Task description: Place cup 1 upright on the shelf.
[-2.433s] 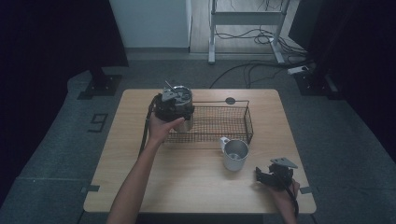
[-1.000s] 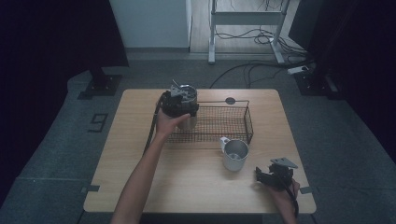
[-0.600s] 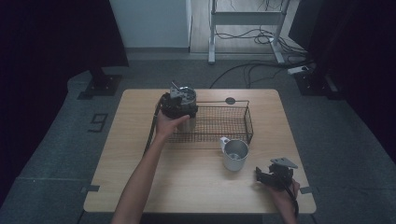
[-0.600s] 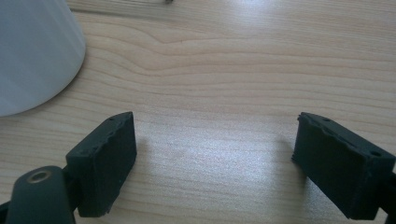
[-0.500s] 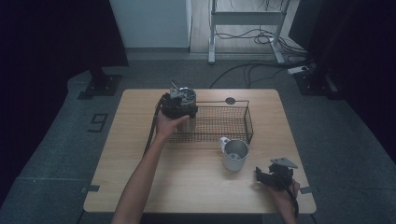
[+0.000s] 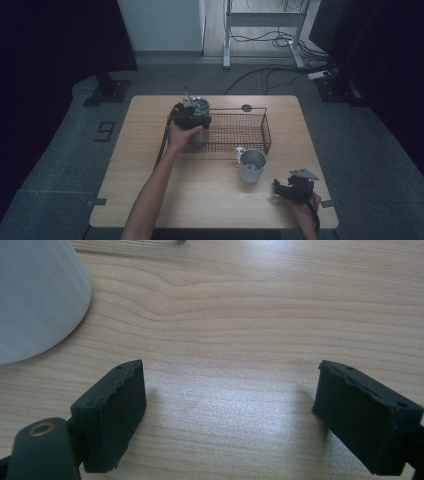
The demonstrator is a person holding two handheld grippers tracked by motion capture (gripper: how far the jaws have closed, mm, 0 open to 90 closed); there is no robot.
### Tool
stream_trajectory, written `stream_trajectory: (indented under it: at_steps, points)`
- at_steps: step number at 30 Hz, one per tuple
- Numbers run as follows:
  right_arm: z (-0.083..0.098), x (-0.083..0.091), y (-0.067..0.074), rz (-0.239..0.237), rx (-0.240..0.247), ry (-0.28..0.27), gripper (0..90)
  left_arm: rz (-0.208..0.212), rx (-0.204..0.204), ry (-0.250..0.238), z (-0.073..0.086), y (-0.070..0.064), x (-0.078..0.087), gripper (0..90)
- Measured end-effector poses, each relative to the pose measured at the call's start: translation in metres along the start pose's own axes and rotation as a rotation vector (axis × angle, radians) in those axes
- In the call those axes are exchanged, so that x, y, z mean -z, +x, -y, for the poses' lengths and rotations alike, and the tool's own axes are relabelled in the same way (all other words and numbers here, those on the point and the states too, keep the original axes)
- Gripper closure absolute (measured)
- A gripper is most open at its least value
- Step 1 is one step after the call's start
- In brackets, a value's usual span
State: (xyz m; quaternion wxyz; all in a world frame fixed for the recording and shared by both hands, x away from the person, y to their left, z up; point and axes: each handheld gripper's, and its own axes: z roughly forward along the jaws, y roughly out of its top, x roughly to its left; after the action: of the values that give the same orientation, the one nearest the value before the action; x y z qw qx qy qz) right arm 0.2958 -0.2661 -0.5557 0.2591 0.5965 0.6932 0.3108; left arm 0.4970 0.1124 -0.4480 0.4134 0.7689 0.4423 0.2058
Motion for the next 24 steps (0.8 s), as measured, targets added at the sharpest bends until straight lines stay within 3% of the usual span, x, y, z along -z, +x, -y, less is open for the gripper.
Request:
stream_trajectory:
  at_steps: [24]
  points:
    - [0.000,0.000,0.000,0.000,0.000,0.000,12.9,-0.012,0.000,0.034,0.012,0.001,-0.012,4.1]
